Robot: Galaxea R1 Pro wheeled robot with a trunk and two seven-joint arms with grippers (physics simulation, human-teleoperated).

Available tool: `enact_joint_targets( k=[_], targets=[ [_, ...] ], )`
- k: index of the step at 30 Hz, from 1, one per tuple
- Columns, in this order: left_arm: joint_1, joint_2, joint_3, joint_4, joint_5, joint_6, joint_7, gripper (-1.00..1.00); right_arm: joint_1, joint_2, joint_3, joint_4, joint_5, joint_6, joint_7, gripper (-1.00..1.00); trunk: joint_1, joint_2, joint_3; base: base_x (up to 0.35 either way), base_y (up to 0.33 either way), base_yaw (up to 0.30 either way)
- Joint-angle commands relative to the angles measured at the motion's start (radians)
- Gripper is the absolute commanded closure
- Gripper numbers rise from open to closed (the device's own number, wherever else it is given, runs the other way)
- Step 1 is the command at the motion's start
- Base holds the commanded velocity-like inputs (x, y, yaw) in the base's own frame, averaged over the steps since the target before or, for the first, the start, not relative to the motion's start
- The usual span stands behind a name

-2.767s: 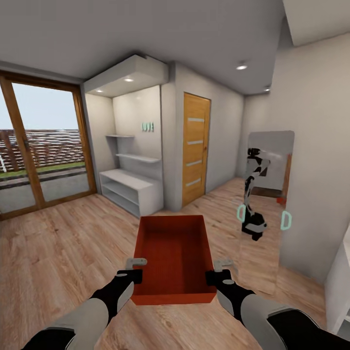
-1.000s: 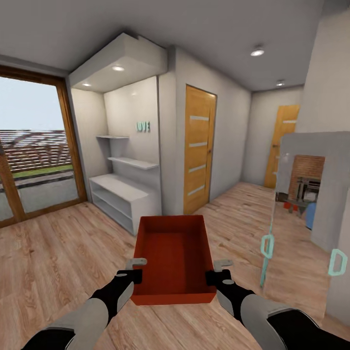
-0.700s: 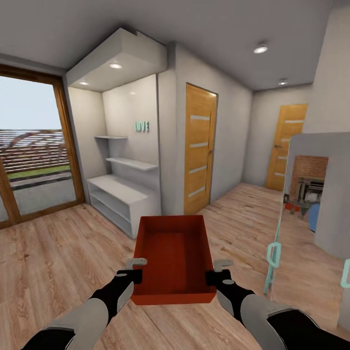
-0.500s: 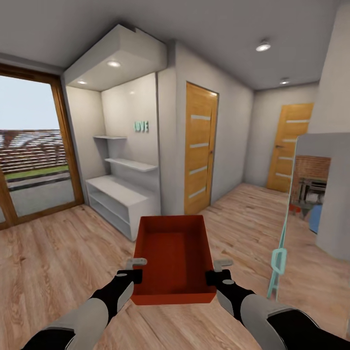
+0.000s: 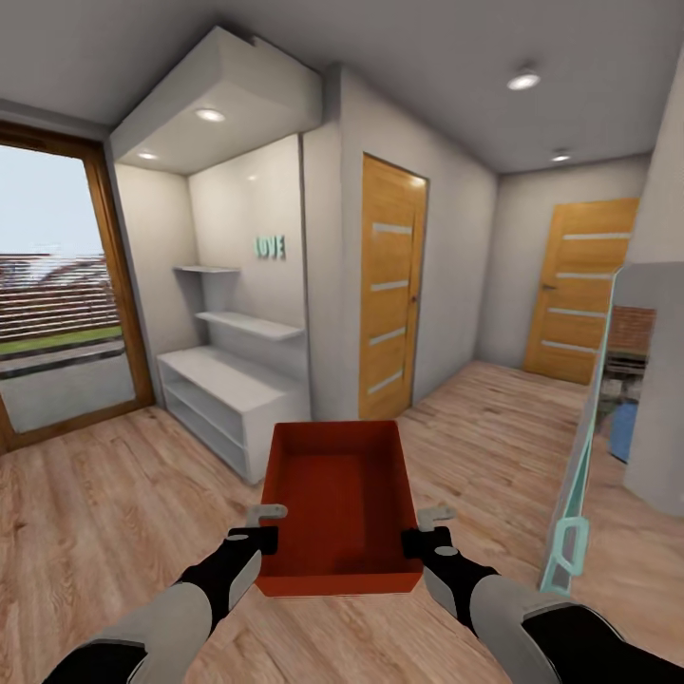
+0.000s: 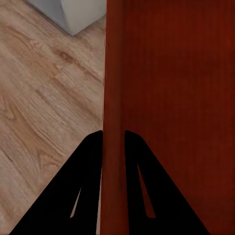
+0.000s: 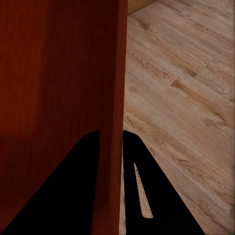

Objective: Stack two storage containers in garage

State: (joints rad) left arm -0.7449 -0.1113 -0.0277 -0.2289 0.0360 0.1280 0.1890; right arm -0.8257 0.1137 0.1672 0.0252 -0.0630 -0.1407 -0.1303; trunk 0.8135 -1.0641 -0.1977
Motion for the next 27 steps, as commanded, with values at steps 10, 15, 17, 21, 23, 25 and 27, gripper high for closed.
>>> enact_joint_targets(
  k=[10,15,17,21,23,25,27],
  targets=[
    [-0.001,-0.001,0.034,-0.004,0.055,0.007,0.01,1.0,-0.001,0.004,-0.032,0.001,0.003,-0.003,-0.003,1.0,0.001,-0.001,-0.001,0.325,0.0,-0.22],
    [-0.001,-0.001,0.034,-0.004,0.055,0.007,0.01,1.0,-0.001,0.005,-0.032,0.001,0.003,-0.003,-0.003,1.0,0.001,-0.001,-0.001,0.325,0.0,-0.245],
    [-0.001,-0.001,0.034,-0.004,0.055,0.007,0.01,1.0,-0.001,0.005,-0.032,0.001,0.003,-0.003,-0.003,1.0,0.001,-0.001,-0.001,0.325,0.0,-0.246],
    [-0.001,-0.001,0.035,-0.004,0.055,0.007,0.01,1.0,-0.001,0.005,-0.032,0.001,0.003,-0.003,-0.003,1.0,0.001,-0.001,-0.001,0.328,0.008,-0.246],
    [-0.001,-0.001,0.035,-0.004,0.055,0.011,0.01,1.0,-0.001,0.005,-0.032,0.001,0.003,-0.003,-0.003,1.0,0.001,-0.001,-0.001,0.329,0.094,-0.246],
    [-0.001,-0.001,0.035,-0.005,0.055,0.012,0.01,1.0,-0.001,0.004,-0.032,0.001,0.003,-0.003,-0.003,1.0,0.001,-0.001,-0.001,0.329,0.135,-0.164],
    [-0.001,-0.001,0.035,-0.005,0.055,0.013,0.01,1.0,-0.001,0.004,-0.032,0.001,0.003,-0.003,-0.003,1.0,0.001,-0.001,-0.001,0.328,0.157,-0.074]
  ],
)
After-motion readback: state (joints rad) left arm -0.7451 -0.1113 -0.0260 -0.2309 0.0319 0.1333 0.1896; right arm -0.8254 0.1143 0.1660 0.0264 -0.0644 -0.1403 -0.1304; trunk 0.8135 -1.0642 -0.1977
